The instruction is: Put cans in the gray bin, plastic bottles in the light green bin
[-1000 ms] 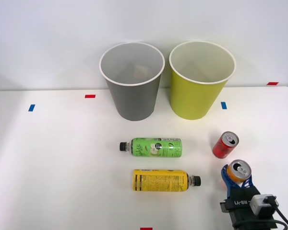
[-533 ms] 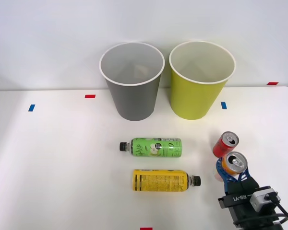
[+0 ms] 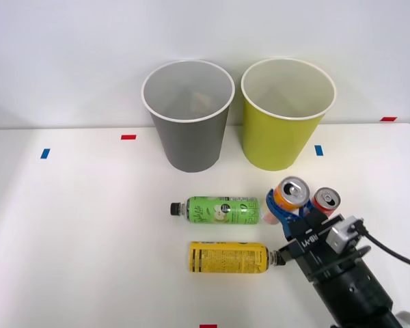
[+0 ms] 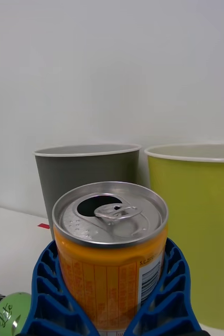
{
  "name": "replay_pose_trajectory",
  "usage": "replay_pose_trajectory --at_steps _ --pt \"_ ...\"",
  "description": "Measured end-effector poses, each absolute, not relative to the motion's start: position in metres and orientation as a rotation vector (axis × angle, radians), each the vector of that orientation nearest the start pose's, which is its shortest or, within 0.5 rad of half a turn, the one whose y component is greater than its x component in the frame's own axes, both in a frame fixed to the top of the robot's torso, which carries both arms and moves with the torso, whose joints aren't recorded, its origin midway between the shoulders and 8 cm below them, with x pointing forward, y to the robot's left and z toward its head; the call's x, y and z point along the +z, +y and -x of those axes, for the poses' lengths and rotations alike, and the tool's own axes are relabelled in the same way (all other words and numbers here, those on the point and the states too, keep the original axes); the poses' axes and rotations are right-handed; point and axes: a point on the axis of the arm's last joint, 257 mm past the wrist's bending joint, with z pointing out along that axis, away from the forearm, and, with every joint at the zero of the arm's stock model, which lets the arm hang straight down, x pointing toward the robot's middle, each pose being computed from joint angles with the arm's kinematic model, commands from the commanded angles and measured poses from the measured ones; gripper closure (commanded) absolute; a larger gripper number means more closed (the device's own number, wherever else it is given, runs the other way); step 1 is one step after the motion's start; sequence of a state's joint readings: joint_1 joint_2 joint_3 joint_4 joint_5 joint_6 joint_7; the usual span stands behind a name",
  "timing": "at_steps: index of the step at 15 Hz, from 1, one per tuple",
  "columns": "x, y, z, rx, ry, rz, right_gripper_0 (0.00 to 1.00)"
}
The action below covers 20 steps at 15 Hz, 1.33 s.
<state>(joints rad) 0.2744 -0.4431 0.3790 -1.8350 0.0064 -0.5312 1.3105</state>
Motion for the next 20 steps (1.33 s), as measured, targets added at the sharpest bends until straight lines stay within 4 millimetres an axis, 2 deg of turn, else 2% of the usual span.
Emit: replay_pose_trajectory --at_steps 5,8,13,18,20 --pt "-0.095 -0.091 -0.445 0.421 1.107 0.391 1.00" --pt "-0.064 -0.079 -0.459 0.431 1.120 0.383 1.00" --pt "0.007 -0.050 -0.474 0.541 1.129 0.351 1.00" --pt "0.044 -0.017 -0.505 0.588 1.213 0.352 1.00" --pt "0.038 -0.004 -0.533 0.607 1.244 0.344 1.00"
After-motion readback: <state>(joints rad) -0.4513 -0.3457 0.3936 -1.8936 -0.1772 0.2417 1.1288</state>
